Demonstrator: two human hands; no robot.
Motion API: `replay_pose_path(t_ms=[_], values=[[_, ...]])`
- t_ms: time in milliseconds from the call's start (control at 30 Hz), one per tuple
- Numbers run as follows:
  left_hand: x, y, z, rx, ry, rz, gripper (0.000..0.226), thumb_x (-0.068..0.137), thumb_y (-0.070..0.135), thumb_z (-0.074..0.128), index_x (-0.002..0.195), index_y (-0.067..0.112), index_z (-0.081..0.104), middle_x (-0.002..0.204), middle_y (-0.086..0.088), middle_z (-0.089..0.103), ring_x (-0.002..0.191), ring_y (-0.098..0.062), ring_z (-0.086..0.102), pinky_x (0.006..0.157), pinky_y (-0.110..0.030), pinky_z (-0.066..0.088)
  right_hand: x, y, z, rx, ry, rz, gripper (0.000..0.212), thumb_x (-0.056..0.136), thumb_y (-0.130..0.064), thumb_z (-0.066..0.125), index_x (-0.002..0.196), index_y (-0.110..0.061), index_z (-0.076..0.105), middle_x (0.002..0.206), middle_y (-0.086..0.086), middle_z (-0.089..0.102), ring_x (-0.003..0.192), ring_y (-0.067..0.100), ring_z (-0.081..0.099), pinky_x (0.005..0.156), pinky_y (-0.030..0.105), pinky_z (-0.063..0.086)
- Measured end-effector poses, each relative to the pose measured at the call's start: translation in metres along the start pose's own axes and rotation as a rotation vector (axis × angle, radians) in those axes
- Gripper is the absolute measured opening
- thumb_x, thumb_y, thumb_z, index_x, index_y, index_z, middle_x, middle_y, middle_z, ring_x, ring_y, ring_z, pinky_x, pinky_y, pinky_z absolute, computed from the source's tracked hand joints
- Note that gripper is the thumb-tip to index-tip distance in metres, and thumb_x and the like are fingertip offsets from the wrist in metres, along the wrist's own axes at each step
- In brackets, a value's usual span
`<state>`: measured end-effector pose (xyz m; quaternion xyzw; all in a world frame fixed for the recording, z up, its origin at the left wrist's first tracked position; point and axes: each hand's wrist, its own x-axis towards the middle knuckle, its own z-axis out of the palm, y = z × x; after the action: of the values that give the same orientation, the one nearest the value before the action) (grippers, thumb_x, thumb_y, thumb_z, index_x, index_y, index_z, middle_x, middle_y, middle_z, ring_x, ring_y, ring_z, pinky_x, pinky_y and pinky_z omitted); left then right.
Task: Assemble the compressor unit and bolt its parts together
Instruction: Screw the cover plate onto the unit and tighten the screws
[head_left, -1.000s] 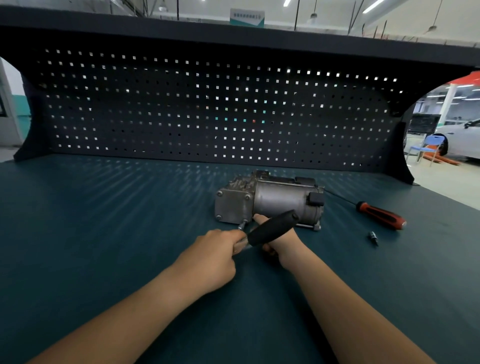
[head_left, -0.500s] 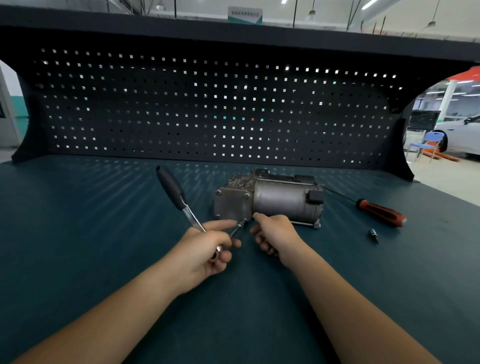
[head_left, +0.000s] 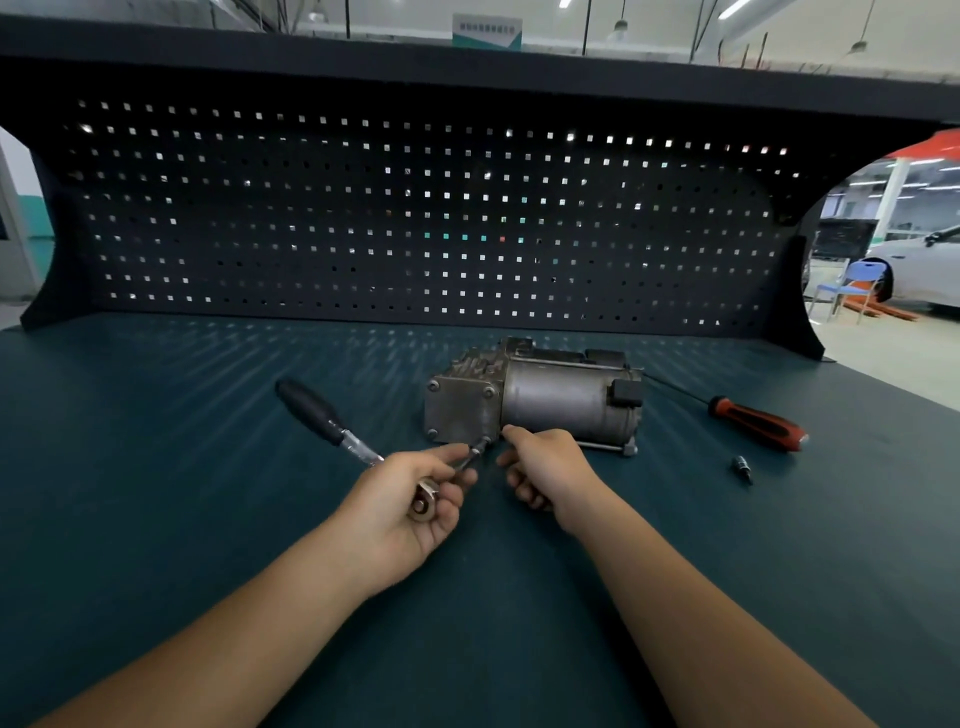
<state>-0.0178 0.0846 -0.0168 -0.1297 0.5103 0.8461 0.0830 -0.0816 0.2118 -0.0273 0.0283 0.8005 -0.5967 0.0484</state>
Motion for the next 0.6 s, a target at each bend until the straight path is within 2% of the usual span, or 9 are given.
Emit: replay_pose_path(t_ms=[67,167,300,467,600], values=[[0.001,0.002,-0.003,0.004,0.019,-0.015,0.03,0.087,-0.008,0.036,0.09,0.006,0.062,0.069,-0.012,0.058,0.03,-0.004,0.042,0.032,-0.009,0.034,-0.001,0.0,0.0,-0.003,-0.005,0.005,0.039,0.096,-0.031,0.043,0.064,-0.011,0.054,0.044,0.0,0.046,0.024,0.007,0.035,0.029,0.013,0.023],[0.001,-0.001,0.001,0.262,0.103,0.094,0.035,0.082,-0.014,0.037,0.078,0.006,0.066,0.06,-0.009,0.06,0.03,-0.006,0.041,0.031,-0.012,0.031,-0.002,-0.001,0.001,-0.017,-0.003,0.006,0.039,0.096,-0.031,0.042,0.064,-0.011,0.054,0.046,0.0,0.047,0.024,0.006,0.036,0.029,0.013,0.024],[-0.004,-0.004,0.008,0.367,0.088,0.147,0.035,0.081,-0.014,0.038,0.068,0.005,0.065,0.058,-0.007,0.056,0.029,-0.007,0.039,0.032,-0.012,0.029,-0.003,-0.001,0.001,-0.026,-0.003,-0.01,0.038,0.096,-0.029,0.042,0.065,-0.01,0.054,0.048,0.001,0.047,0.024,0.006,0.036,0.029,0.013,0.024],[-0.01,-0.005,0.005,0.247,0.062,0.09,0.027,0.087,-0.007,0.042,0.075,0.004,0.063,0.06,-0.008,0.056,0.031,-0.007,0.043,0.031,-0.014,0.032,-0.011,-0.006,0.004,-0.057,-0.132,-0.036,0.037,0.097,-0.027,0.04,0.07,-0.007,0.057,0.047,0.002,0.055,0.025,0.007,0.04,0.03,0.012,0.026],[-0.022,-0.012,0.0,0.067,0.07,0.101,0.026,0.086,-0.007,0.045,0.069,0.004,0.062,0.047,-0.005,0.055,0.03,-0.008,0.043,0.03,-0.013,0.032,-0.022,-0.008,0.019,-0.081,-0.253,-0.133,0.039,0.095,-0.024,0.043,0.061,-0.01,0.055,0.037,-0.005,0.053,0.029,0.006,0.045,0.033,0.014,0.032]])
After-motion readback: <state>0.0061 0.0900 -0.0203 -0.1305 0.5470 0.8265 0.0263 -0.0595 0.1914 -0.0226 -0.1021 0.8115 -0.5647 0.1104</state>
